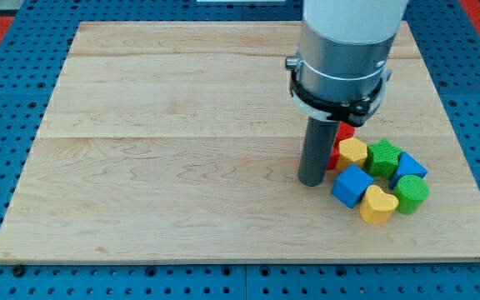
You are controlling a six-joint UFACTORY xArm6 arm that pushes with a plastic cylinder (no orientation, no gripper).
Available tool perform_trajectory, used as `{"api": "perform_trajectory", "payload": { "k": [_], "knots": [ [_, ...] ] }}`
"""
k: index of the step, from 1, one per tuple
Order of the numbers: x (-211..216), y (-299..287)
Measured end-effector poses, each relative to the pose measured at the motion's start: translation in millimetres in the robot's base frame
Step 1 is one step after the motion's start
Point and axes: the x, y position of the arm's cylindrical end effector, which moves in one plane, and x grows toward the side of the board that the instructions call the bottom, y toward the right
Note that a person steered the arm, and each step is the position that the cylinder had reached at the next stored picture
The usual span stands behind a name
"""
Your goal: Separate the red blocks from the group of blocks
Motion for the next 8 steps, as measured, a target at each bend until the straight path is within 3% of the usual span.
{"api": "perform_trajectory", "payload": {
  "k": [3, 8],
  "knots": [
    [-9, 20],
    [-110, 20]
  ]
}}
